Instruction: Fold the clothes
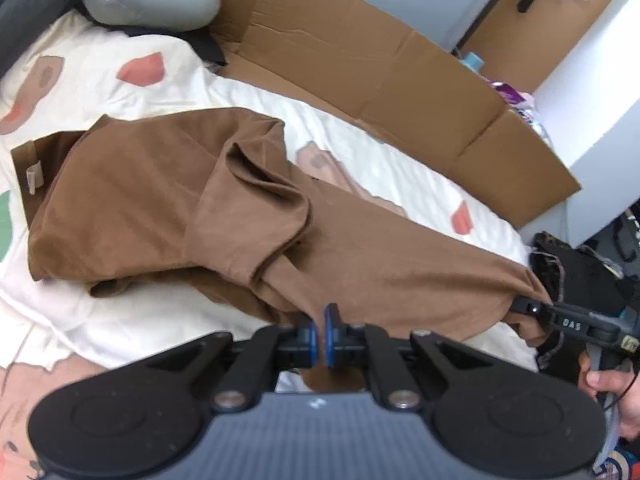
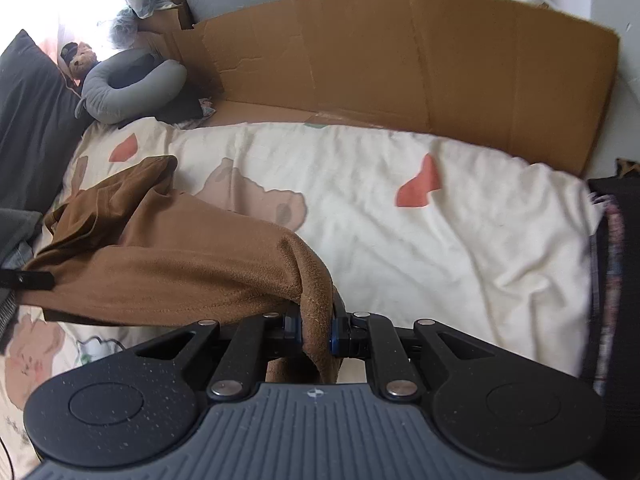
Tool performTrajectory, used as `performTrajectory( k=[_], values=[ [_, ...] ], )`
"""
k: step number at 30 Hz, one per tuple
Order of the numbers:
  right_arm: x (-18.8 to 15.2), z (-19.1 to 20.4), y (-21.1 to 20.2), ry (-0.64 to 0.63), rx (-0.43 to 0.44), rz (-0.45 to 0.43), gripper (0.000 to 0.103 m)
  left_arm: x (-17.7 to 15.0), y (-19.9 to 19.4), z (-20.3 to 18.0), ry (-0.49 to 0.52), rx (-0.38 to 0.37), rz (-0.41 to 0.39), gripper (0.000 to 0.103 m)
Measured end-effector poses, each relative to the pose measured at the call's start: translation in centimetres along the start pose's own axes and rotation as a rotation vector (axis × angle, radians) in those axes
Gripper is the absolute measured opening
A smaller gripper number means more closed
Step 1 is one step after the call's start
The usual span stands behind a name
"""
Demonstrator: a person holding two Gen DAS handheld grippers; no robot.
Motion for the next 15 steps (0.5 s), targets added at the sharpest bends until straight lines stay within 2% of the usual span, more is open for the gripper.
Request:
performTrajectory(
  k=[5,10,12,14,15],
  values=[
    [-0.9,-1.9,-0.8,0.030,-0.032,0.025,0.011,-0.6,0.2,-1.5,0.010,-0.044,0.013,0.005],
    [-3.1,-2.7,0.3,0.068,0.000,0.142,0.018,-1.0,0.2,-1.0,-0.001,-0.026,0.020,0.004],
    [-3.9,-2.6,0.0,0.060,0.006,0.158,0.027,-1.1,-0.4,-0.4,0.004,-0.005,0.023,0.004],
    [-4.5,-2.5,-0.5,0.070,0.039,0.176,0.043,-1.3,-1.4,0.6,-0.003,0.026,0.020,0.004],
    [-4.7,-2.3,-0.8,0.071,0.065,0.181,0.045,-1.4,-1.9,1.2,-0.015,0.045,0.018,0.004]
  ],
)
Point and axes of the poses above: each gripper's, at about its wrist camera, not at the fingertips, and y roughly the way its jaws point, z to its left, x to its top, the point moved 6 cm from there along y, roughly the way its jaws point, and after that the axes turned 1 degree about z, right-handed, at the moved point
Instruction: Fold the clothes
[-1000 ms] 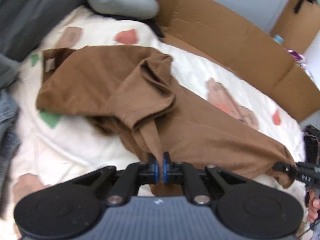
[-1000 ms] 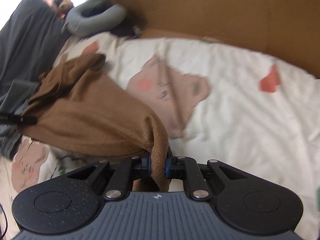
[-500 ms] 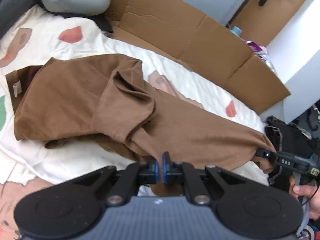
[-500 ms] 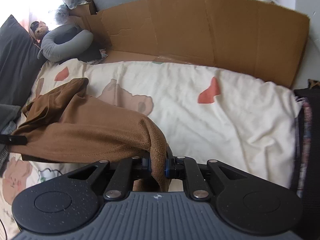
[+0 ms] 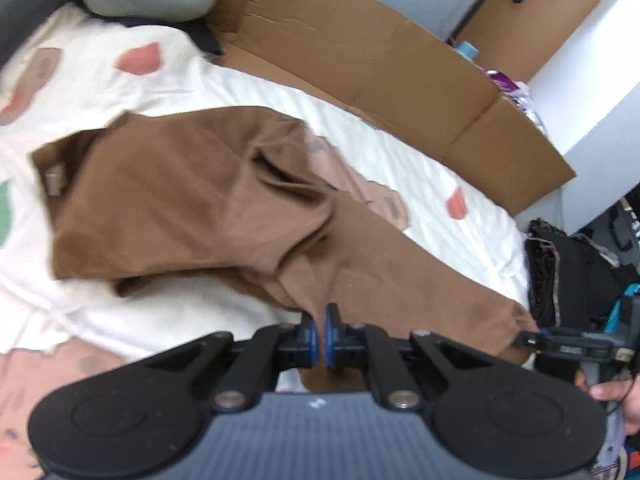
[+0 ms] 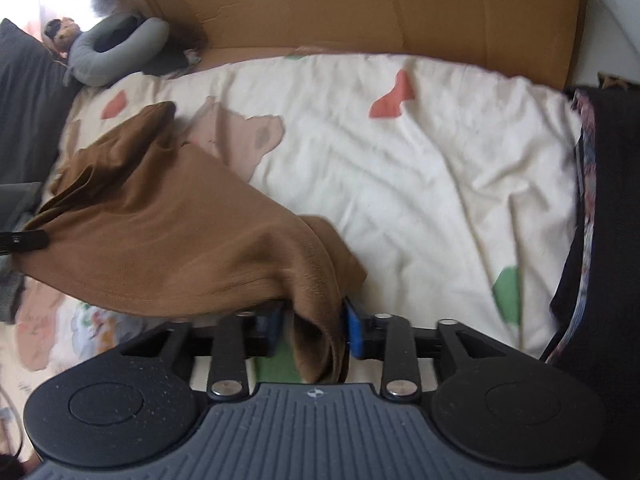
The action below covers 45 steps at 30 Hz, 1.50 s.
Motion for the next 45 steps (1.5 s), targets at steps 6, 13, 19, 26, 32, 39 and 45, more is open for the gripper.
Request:
performTrajectory(
  k=[6,13,19,26,32,39,45],
  values=[
    [-1.2,2.1,-0.8,-0.072,0.125,0.034,0.052,-1.5,-2.4,3.4,-0.046,0.102,0.013,0.004],
    [-0.9,2.4,-1.0,-0.046,0.172,0.033,0.052,-3.6,-4.6,5.9,-0.079,0.204,0.039,0.004],
    [0.0,2.6,-0.4,-0.036,0.175,0.016,0.052,-5.6,-6.1,8.4,-0.108,0.268,0.079,0.004],
    [0.8,5.7,1.8,-0.140,0.182,0.008,0.052,-8.2,-8.3,11.2,-0.198,0.341,0.117,0.004],
    [2.3,7.7,3.6,-0.206,0.179,0.000,0.052,-9.9,-9.1,13.0,-0.244,0.381,0.157,0.004],
    [4.0,9.4,5.9,-0.263,0.185,0.012,0.052,-11.3,-9.8,14.6,-0.299,0.462,0.208,0.012],
    [5.0,10.2,8.0,-0.289,0.172,0.024,0.052,-9.2,-11.3,15.3,-0.321,0.463,0.126,0.029]
  ],
)
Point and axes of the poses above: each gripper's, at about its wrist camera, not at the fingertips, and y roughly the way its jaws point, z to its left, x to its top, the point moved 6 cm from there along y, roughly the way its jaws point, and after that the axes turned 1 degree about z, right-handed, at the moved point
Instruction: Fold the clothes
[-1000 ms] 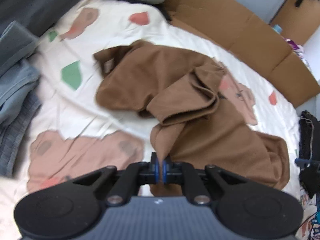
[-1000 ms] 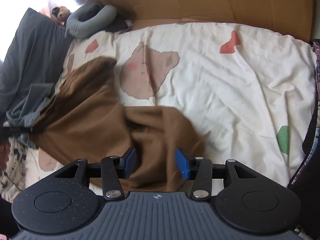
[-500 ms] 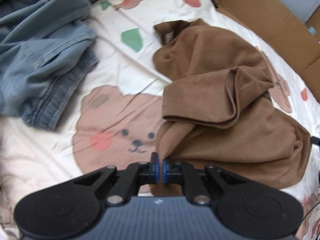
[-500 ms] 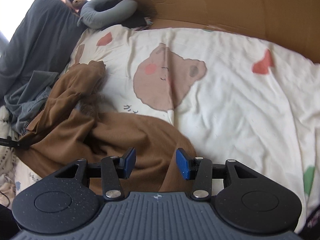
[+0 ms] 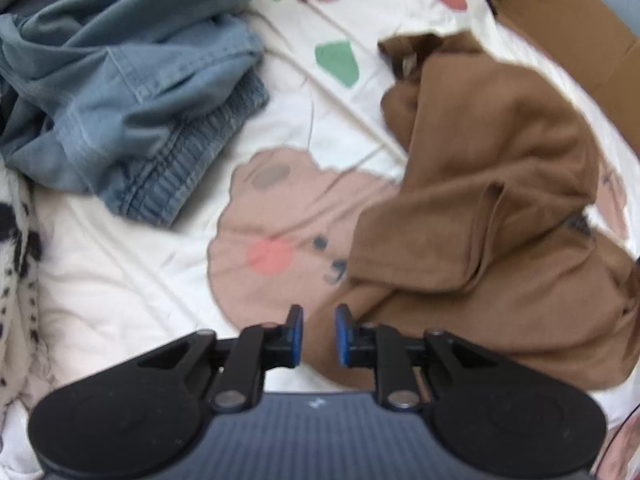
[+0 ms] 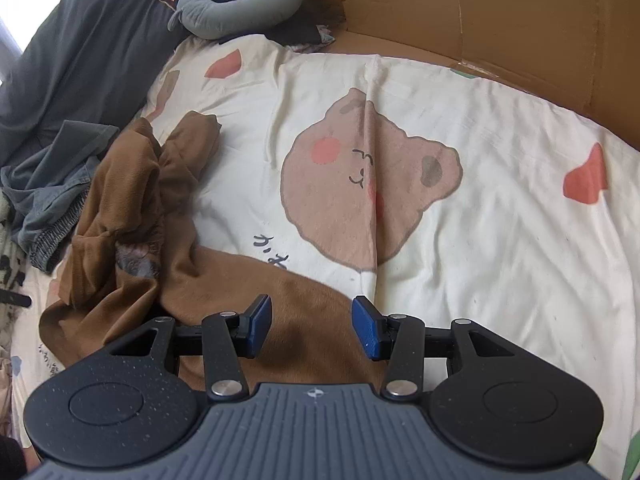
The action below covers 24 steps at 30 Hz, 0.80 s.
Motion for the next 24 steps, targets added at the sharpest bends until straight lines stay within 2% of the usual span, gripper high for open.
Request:
performTrajectory(
  k=[2,4,13,18,19,22,24],
  values=[
    [0.3,-0.1,0.5,-0.009,-0.008,0.003,0.052,0.8,-0.1,-0.8,0.007,-0.015,-0.027,0.039],
    [0.6,-0.3,1.0,-0.013,-0.015,0.006,0.052,1.5,0.1,-1.8,0.026,-0.020,-0.045,0.042],
    [2.8,-0.2,3.2,-0.057,-0.017,-0.004,0.051,4.6,1.4,-6.5,0.064,-0.095,-0.113,0.043],
    [3.7,1.6,4.9,-0.122,0.023,0.008,0.051,8.0,1.3,-10.9,0.151,-0.099,-0.205,0.044],
    [3.7,1.9,5.4,-0.135,0.026,0.013,0.051,8.8,1.2,-11.8,0.165,-0.106,-0.223,0.047],
    [3.8,2.9,6.6,-0.164,0.047,0.028,0.051,10.9,1.0,-14.6,0.208,-0.124,-0.278,0.067],
    [3.7,3.6,7.1,-0.179,0.073,0.033,0.051,12.0,1.1,-16.3,0.238,-0.131,-0.308,0.069]
  ],
)
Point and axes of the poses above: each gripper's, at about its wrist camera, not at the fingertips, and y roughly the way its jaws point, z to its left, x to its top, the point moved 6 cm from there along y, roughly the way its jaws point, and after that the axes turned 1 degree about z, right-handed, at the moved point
